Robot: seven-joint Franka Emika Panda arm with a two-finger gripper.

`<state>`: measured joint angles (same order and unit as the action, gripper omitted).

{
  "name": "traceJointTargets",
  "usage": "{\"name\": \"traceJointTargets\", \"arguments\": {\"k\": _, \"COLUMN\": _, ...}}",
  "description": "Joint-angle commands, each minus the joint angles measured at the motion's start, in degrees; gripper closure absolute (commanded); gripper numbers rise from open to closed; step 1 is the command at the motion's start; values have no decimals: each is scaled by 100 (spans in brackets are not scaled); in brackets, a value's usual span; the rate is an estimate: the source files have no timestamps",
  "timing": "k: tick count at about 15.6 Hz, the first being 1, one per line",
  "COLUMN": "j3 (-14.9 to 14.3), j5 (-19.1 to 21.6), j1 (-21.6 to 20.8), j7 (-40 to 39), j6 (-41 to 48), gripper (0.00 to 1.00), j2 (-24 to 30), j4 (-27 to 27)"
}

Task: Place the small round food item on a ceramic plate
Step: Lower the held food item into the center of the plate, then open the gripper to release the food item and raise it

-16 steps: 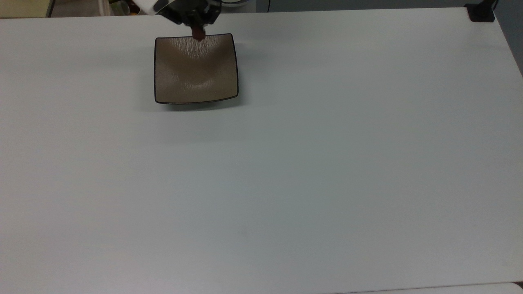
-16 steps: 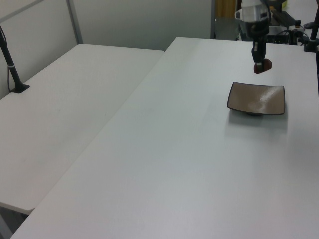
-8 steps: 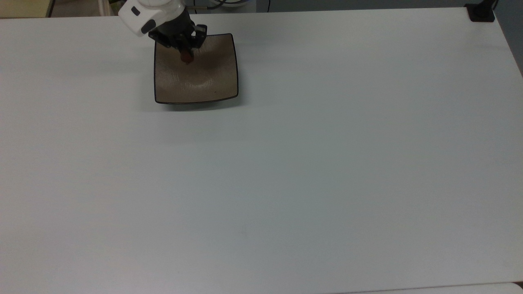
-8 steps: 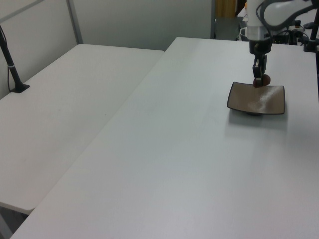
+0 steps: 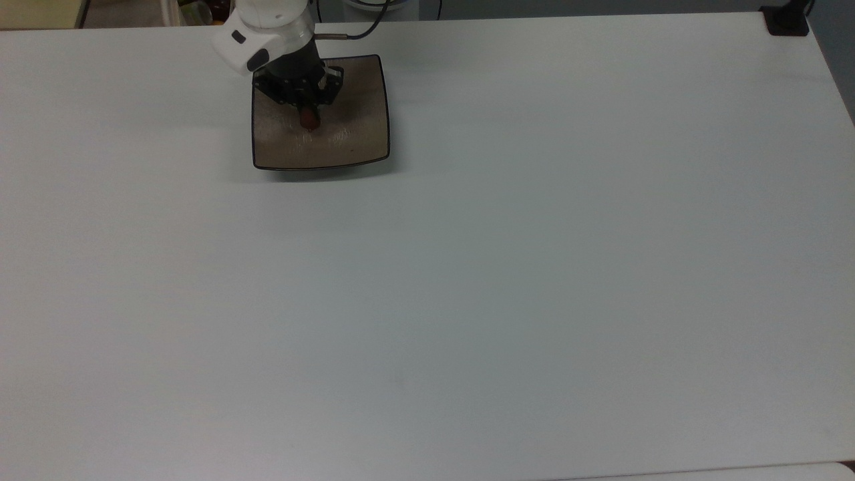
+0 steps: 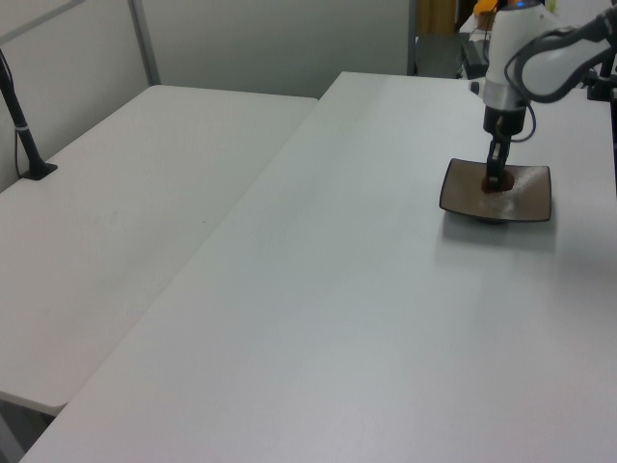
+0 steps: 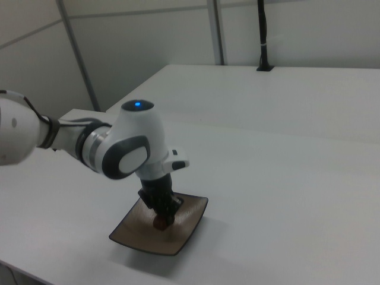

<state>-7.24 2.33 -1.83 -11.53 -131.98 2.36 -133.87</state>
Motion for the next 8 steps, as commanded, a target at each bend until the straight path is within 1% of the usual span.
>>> {"name": "traceJointTargets", "arguments": {"k": 1, "j3": -5, "j5": 110, "j1": -36, "j7": -315, "j6": -740, "gripper": 80, "j2": 248, "j4": -639}}
{"name": "traceJointTargets", "arguments": {"k": 2, "j3": 4, "j5": 110, "j1": -45, "j7": -315, "j6": -793, "gripper": 78, "j2": 230, "j4": -649}}
{"name": "traceJointTargets", "arguments": {"k": 4, "j3": 4, "j5": 110, "j1": -36, "j7": -306, "j6": -759, "gripper": 66, "j2": 239, "j4": -649}}
{"name": "traceJointTargets", "arguments": {"k": 5, "j3": 4, "j5": 110, "j1": -36, "j7": -298, "j6": -741, "gripper": 54, "j2": 239, "j4": -640}}
{"name": "traceJointTargets", "arguments": {"k": 6, "j3": 4, "j5": 110, "j1": -36, "j7": -254, "j6": -732, "gripper": 45, "j2": 239, "j4": -623}}
{"name": "traceJointTargets", "arguments": {"k": 8, "j3": 12, "j5": 110, "j1": -45, "j7": -158, "j6": -724, "gripper": 15, "j2": 248, "j4": -588}}
